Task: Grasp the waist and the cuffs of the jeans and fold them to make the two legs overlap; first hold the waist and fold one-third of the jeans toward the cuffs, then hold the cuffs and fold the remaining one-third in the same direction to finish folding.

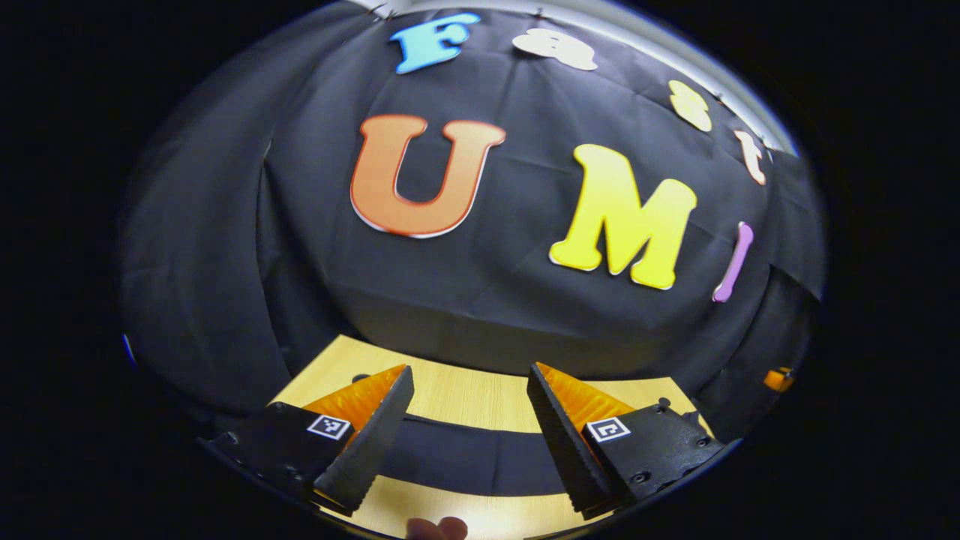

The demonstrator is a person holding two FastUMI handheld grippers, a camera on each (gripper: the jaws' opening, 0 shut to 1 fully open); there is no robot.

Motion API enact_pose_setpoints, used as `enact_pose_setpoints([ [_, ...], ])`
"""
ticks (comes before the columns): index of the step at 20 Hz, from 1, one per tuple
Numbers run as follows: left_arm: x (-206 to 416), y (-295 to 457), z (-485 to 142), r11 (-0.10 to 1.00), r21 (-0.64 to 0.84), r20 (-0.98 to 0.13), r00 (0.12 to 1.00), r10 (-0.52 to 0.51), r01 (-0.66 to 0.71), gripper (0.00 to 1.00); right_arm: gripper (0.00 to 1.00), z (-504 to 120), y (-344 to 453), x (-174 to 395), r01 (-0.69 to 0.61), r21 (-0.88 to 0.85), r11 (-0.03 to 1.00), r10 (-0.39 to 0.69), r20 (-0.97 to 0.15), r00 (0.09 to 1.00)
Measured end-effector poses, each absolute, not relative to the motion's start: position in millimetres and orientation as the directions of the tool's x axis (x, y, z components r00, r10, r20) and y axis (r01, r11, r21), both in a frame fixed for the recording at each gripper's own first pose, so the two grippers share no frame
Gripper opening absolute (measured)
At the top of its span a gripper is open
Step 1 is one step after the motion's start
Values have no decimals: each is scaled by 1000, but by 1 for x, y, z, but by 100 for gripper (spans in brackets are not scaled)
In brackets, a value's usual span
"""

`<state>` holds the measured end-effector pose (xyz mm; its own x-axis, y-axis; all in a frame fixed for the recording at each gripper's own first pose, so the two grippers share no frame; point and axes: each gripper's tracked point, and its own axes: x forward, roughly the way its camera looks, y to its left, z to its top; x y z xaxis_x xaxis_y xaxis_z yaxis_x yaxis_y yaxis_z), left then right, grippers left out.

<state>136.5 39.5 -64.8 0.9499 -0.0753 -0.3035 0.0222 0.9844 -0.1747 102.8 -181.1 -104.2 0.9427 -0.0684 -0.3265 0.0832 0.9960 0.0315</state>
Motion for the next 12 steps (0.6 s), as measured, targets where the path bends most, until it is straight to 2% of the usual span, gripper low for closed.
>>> enact_pose_setpoints([
  [4, 79, 4, -55, 993, -100, -238, 968, -82, 60, 98, 94, -105, -168, 57, 94, 39, 995, -78, -314, 946],
  [5, 71, -2, -55, 994, -93, -227, 970, -83, 64, 100, 96, -106, -172, 47, 101, 36, 994, -85, -305, 949],
  [6, 66, -8, -53, 994, -93, -226, 971, -79, 59, 98, 94, -109, -176, 40, 109, 25, 994, -96, -305, 947],
  [7, 61, -12, -55, 993, -102, -231, 970, -78, 56, 98, 96, -114, -178, 35, 115, 29, 993, -100, -311, 945],
  [12, 54, -27, -56, 992, -111, -254, 964, -85, 59, 98, 94, -160, -203, 41, 153, 91, 984, -108, -377, 920],
])
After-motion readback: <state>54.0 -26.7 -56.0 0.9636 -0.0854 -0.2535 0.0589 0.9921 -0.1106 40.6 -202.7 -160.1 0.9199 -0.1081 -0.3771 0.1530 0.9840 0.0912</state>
